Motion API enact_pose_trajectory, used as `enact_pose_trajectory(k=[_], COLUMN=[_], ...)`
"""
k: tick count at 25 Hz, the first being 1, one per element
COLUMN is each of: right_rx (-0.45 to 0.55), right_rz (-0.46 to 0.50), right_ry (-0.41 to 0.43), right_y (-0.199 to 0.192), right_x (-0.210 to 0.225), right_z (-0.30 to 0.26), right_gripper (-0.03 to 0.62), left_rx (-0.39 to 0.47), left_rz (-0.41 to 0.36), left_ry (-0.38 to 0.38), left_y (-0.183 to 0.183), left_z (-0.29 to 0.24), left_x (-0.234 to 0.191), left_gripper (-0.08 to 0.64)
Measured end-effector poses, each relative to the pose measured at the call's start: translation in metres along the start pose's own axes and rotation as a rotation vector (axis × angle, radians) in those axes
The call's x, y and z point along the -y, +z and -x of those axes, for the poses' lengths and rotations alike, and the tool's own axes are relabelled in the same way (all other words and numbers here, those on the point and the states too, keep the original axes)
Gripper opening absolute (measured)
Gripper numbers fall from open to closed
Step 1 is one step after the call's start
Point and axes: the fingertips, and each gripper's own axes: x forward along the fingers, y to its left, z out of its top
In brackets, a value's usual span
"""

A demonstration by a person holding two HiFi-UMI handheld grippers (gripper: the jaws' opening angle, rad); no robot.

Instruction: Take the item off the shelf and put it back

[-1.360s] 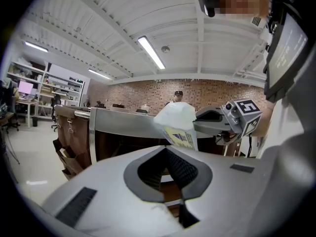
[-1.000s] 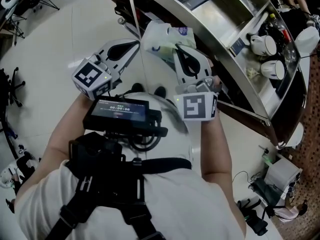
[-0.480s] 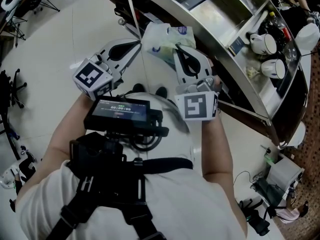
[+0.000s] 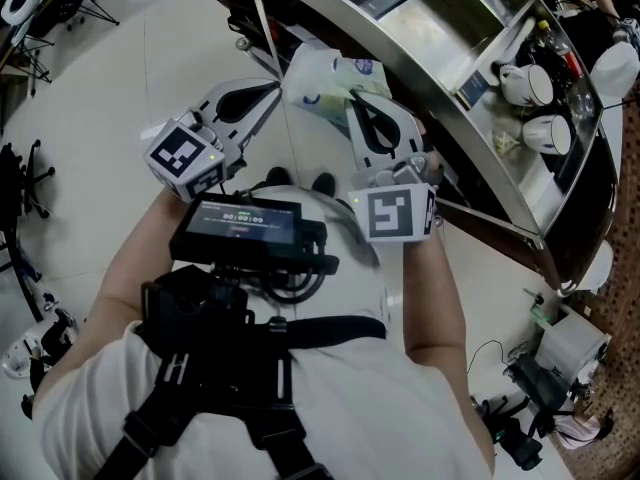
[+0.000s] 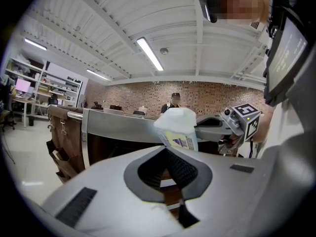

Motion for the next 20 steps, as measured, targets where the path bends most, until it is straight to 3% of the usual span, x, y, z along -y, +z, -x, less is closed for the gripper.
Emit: enact_pose_trajectory(k=[20], right_rx=[0.001], right_rz=[0.002], right_ry=[-0.008], right_y=[0.0025], right_x=[0.0008], right_z=[-0.0006], right_gripper=[0.008], left_rx=[0.026], left_rz=[-0.01], left_ry=[-0.006], left_y=[0.0036], left_z=[-0.0007], left_x=[0.0], left_gripper=[0.0])
